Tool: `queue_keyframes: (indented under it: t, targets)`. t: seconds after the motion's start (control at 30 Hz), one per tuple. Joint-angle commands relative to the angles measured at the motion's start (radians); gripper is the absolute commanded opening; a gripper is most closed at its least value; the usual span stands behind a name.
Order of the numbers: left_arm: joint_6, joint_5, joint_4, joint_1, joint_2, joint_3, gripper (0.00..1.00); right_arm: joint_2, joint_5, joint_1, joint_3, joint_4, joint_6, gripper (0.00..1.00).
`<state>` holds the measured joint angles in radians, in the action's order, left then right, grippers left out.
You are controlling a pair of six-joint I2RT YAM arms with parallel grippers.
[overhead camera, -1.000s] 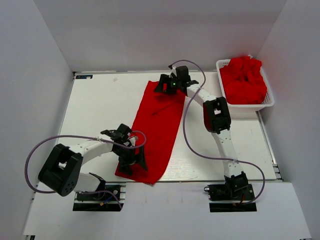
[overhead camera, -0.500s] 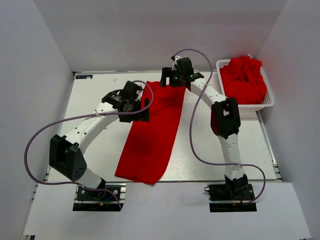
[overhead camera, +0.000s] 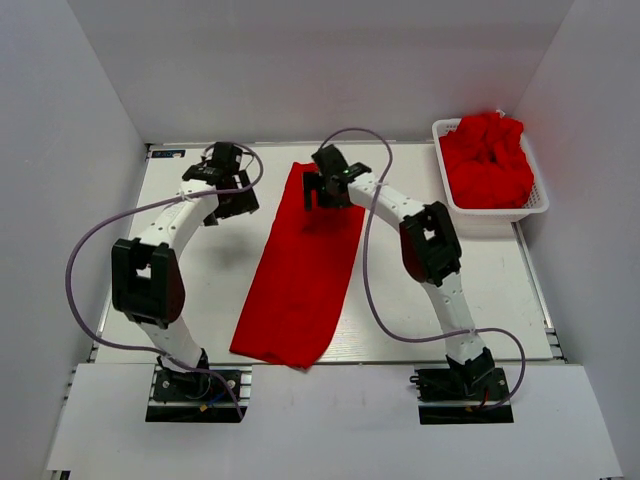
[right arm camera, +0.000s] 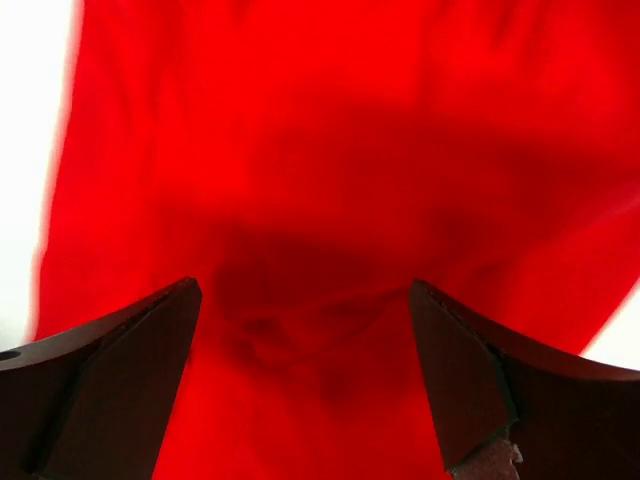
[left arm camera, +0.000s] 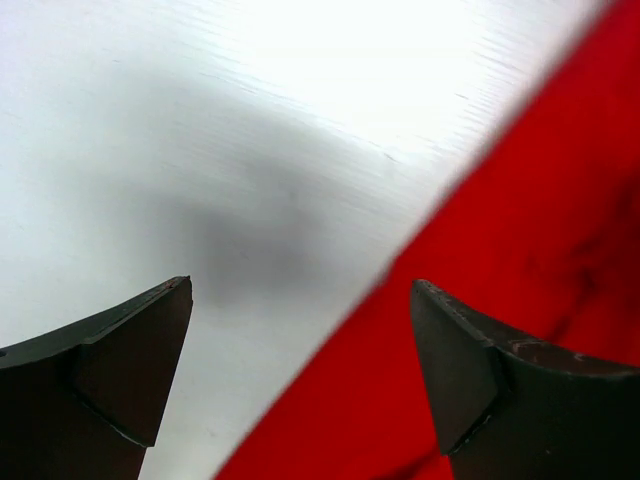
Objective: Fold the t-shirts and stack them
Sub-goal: Rotate the tshirt 90 degrees
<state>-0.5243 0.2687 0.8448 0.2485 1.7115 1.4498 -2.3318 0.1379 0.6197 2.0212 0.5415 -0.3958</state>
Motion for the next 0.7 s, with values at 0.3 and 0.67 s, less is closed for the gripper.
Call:
queue_keyframes:
  t: [0.3,0.67]
  targets:
    - [0.014,-0.040,-0.084,-0.158,-0.082,-0.135,1.00,-0.210,0.103,-0.035,0.174,0.190,-0.095,0.90]
    - [0.127,-0.327,-0.297,-0.189,-0.021,-0.123,1.00,-0.259,-0.095,-0.175,0.204,-0.119,0.240,0.90]
